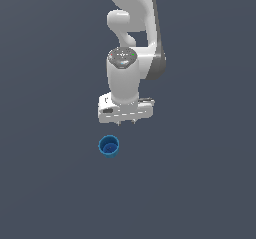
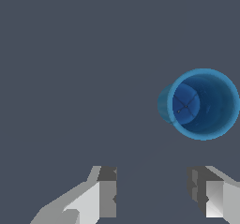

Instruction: Pick up the object and move it to a goal position.

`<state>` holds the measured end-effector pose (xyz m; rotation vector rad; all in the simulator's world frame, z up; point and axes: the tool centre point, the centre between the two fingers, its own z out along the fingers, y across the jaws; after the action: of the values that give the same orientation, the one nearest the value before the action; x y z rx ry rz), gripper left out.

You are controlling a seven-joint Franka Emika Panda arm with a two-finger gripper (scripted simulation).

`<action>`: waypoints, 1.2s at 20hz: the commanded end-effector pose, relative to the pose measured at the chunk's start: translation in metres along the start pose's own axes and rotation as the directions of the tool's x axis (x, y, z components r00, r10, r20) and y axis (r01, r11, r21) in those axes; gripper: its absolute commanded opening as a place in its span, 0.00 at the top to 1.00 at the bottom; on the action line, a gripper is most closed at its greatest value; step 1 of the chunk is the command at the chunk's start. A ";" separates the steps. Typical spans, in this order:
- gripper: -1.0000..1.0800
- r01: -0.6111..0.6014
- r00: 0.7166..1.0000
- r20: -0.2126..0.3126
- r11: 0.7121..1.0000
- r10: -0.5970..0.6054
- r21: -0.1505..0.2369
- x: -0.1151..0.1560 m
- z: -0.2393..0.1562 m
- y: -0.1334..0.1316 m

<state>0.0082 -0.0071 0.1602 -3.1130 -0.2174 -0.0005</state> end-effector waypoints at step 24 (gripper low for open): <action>0.38 0.461 0.887 -0.120 0.873 -0.447 0.159 0.038 0.046 0.038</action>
<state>0.0483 -0.0364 0.1153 -2.8175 -0.8515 -0.0898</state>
